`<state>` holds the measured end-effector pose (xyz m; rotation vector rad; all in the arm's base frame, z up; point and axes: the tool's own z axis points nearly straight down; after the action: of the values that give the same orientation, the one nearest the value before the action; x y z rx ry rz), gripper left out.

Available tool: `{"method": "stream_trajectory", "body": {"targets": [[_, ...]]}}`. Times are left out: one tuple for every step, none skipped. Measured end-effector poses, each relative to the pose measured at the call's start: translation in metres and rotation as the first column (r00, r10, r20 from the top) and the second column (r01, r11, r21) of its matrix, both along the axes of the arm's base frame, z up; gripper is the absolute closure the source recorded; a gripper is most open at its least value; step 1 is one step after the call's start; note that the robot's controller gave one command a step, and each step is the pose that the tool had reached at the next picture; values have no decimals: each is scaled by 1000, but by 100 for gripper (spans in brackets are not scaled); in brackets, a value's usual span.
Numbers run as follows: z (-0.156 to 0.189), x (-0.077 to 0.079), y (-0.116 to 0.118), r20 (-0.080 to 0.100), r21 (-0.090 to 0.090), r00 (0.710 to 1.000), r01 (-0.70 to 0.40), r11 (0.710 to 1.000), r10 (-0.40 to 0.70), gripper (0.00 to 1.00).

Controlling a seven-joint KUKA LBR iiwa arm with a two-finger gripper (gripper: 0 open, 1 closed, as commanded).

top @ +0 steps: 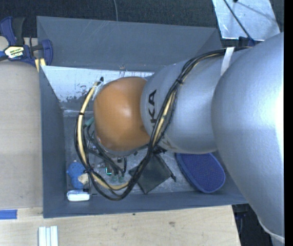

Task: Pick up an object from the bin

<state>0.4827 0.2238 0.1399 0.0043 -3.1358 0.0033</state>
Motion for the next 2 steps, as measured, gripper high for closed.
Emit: {"method": "stream_trajectory", "body": {"targets": [[-71,18,14,2,3,854,-520,854,520,0],[-69,20,14,6,2,855,-518,855,518,100]]}}
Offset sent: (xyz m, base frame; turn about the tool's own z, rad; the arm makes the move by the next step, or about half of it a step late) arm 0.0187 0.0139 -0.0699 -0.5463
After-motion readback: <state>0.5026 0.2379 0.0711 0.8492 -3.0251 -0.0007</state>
